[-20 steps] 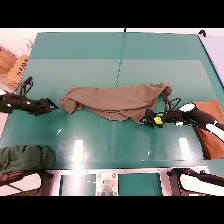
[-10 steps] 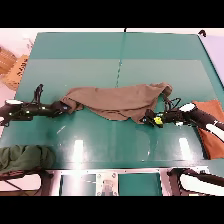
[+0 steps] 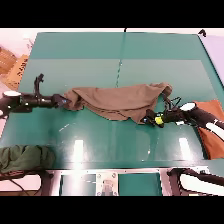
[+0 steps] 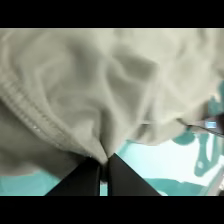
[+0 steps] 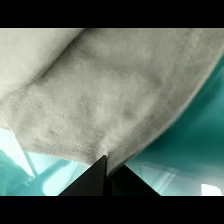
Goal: Fold the shirts.
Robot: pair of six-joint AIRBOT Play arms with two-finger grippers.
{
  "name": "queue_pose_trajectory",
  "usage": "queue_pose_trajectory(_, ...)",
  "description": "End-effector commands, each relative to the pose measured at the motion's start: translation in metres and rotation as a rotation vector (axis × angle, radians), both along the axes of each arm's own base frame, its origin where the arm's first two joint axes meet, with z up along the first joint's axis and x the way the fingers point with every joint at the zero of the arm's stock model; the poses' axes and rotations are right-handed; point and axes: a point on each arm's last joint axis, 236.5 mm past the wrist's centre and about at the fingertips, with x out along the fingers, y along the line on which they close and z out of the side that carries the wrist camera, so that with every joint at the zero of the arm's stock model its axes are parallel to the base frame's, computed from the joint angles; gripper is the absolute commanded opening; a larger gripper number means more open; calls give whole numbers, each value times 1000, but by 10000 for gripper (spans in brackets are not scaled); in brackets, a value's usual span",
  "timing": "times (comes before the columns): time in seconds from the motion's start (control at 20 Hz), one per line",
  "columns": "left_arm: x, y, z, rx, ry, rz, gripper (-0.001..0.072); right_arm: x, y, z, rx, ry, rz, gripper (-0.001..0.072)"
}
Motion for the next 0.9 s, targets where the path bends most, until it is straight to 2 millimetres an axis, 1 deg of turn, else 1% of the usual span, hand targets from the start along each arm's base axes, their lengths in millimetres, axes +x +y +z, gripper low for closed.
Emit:
queue_pose_trajectory(0.0,5,-6,63,-32,-34,-94,24,23,-1,73,98,-91,25,19)
queue_pose_trajectory(0.05,14,-5,96,-15,-108,-97,24,36,-11,110,107,-160,19,19)
queue_pose_trajectory(0.1,21,-3,132,6,-191,-94,24,49,-24,155,102,-252,12,19)
queue_pose_trajectory(0.2,27,-2,225,67,-410,-85,24,64,-53,247,56,-447,-19,19)
queue_pose_trajectory(0.25,23,-3,271,94,-514,-76,24,68,-67,292,19,-548,-46,19)
queue_pose_trajectory(0.3,14,-5,320,128,-633,-71,24,69,-83,342,-30,-667,-85,19)
queue_pose_trajectory(0.35,1,-9,365,147,-731,-58,24,66,-95,390,-81,-780,-125,19)
queue_pose_trajectory(0.4,-15,-13,408,166,-827,-44,24,59,-106,434,-131,-883,-164,19)
queue_pose_trajectory(0.45,-36,-17,451,189,-931,-26,24,49,-114,474,-184,-982,-200,19)
queue_pose_trajectory(0.5,-58,-20,488,219,-1024,-3,24,35,-120,515,-238,-1083,-237,19)
queue_pose_trajectory(0.55,-80,-23,518,243,-1106,24,24,20,-122,548,-292,-1171,-265,18)
queue_pose_trajectory(0.6,-103,-26,545,265,-1189,51,24,3,-122,579,-344,-1255,-294,19)
queue_pose_trajectory(0.65,-126,-27,567,283,-1266,92,24,-13,-119,604,-395,-1327,-311,19)
queue_pose_trajectory(0.7,-146,-26,583,304,-1323,139,24,-29,-115,625,-444,-1396,-329,19)
queue_pose_trajectory(0.75,-162,-23,593,337,-1362,181,24,-42,-111,642,-478,-1452,-349,19)
queue_pose_trajectory(0.8,-174,-15,598,378,-1374,239,24,-52,-108,655,-497,-1505,-372,19)
queue_pose_trajectory(0.85,-183,-5,600,432,-1375,299,25,-60,-108,663,-526,-1538,-395,18)
